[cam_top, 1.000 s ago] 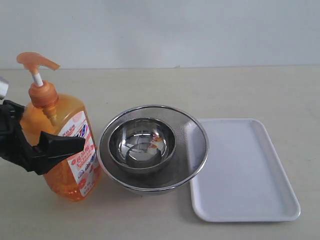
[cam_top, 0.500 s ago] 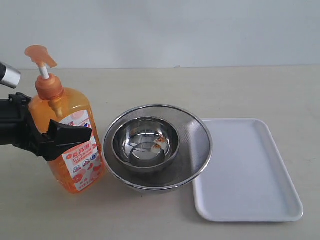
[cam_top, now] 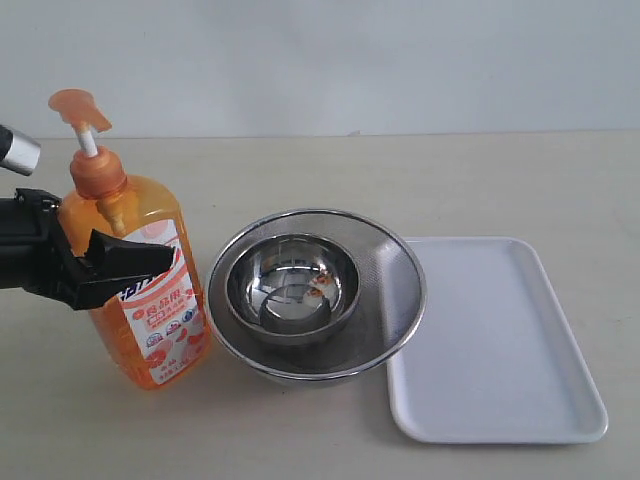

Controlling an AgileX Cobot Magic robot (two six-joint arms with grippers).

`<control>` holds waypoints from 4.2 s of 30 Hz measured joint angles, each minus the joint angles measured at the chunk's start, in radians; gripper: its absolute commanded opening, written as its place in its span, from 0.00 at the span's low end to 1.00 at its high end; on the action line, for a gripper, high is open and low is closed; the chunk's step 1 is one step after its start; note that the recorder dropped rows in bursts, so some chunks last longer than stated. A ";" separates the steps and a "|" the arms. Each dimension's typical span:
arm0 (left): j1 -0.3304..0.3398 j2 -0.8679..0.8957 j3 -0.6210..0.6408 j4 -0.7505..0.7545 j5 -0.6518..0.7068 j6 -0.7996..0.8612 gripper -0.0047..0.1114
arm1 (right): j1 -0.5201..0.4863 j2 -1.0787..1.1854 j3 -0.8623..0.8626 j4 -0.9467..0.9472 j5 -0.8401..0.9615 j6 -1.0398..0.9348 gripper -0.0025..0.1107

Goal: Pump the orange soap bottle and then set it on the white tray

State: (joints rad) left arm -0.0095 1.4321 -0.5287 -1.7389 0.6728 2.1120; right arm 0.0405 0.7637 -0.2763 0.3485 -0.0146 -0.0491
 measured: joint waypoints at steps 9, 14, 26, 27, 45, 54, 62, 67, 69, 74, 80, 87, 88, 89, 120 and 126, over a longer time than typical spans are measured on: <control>0.000 0.000 0.000 0.000 0.000 0.017 0.09 | 0.000 0.000 0.000 0.006 -0.060 0.004 0.02; 0.000 0.000 0.000 0.000 0.000 0.017 0.09 | 0.000 0.000 0.000 0.006 -0.081 0.009 0.02; 0.000 -0.019 0.000 -0.002 -0.041 0.017 0.08 | 0.011 0.003 -0.056 -0.079 -0.137 0.068 0.02; 0.000 -0.029 0.000 0.000 -0.061 0.017 0.08 | 0.022 0.005 -0.080 -0.110 -0.123 0.071 0.02; -0.158 -0.232 0.002 0.016 -0.472 -0.093 0.08 | 0.318 0.358 -0.639 -0.263 0.112 -0.241 0.02; -0.386 -0.250 -0.037 0.056 -0.873 -0.292 0.08 | 0.338 0.495 -0.714 -0.263 0.125 -0.345 0.02; -0.545 -0.178 -0.059 0.516 -1.107 -0.844 0.08 | 0.410 0.565 -0.816 -0.263 0.163 -0.479 0.02; -0.647 -0.101 -0.044 0.565 -1.215 -0.923 0.08 | 0.477 0.587 -0.889 -0.263 0.214 -0.539 0.02; -0.674 -0.071 -0.025 0.563 -1.267 -0.934 0.08 | 0.495 0.588 -0.917 -0.263 0.228 -0.547 0.02; -0.700 -0.041 0.022 0.570 -1.354 -1.052 0.08 | 0.506 0.589 -0.984 -0.259 0.272 -0.552 0.02; -0.707 -0.041 0.034 0.659 -1.362 -1.190 0.08 | 0.506 0.656 -1.093 -0.066 0.434 -0.699 0.02; -0.707 -0.030 0.034 0.673 -1.373 -1.183 0.08 | 0.506 0.725 -1.180 0.223 0.553 -0.955 0.02; -0.707 -0.011 0.034 0.675 -1.390 -1.183 0.08 | 0.508 0.738 -1.208 0.251 0.576 -0.982 0.02; -0.707 0.009 0.034 0.677 -1.403 -1.183 0.08 | 0.508 0.746 -1.223 0.263 0.587 -0.990 0.02; -0.707 0.133 -0.022 0.903 -1.381 -1.393 0.08 | 0.588 1.018 -1.439 0.572 0.792 -1.103 0.02; -0.707 0.133 -0.022 0.904 -1.381 -1.393 0.08 | 0.592 1.022 -1.445 0.572 0.858 -1.082 0.02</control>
State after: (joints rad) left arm -0.7165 1.5650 -0.5505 -0.8354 -0.7083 0.7187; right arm 0.6326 1.7856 -1.7213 0.9208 0.8431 -1.1312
